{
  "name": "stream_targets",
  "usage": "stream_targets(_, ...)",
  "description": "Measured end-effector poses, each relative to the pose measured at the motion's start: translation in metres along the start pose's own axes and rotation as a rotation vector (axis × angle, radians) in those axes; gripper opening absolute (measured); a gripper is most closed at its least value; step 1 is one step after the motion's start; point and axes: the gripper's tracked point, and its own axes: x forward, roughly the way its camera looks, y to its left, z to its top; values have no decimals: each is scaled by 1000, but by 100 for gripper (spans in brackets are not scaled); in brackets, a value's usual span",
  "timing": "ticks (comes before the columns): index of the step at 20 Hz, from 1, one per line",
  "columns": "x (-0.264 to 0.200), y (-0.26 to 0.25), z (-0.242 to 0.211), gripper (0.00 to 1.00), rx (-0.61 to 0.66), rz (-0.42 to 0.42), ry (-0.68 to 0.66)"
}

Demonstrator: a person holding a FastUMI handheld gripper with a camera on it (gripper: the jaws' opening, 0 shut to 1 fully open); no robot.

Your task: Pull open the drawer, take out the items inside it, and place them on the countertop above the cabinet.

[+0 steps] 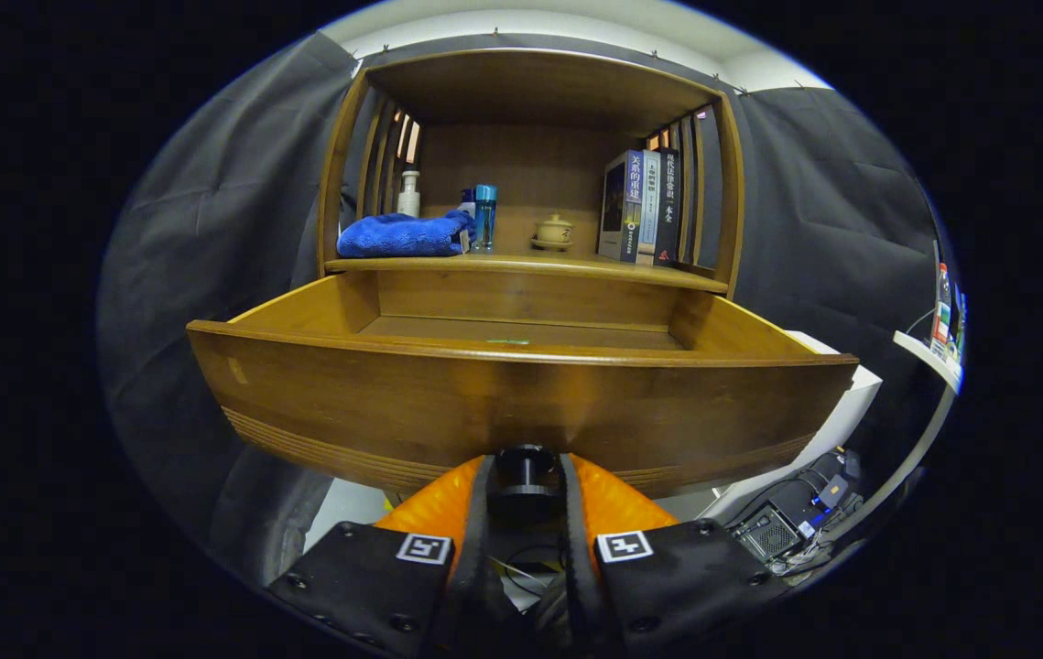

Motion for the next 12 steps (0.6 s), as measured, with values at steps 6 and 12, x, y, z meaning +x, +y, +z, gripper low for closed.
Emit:
stream_targets(6, 0, 5, -7, 98, -13, 7, 16)
stream_targets(12, -44, -1, 70, 98, 10, -5, -171)
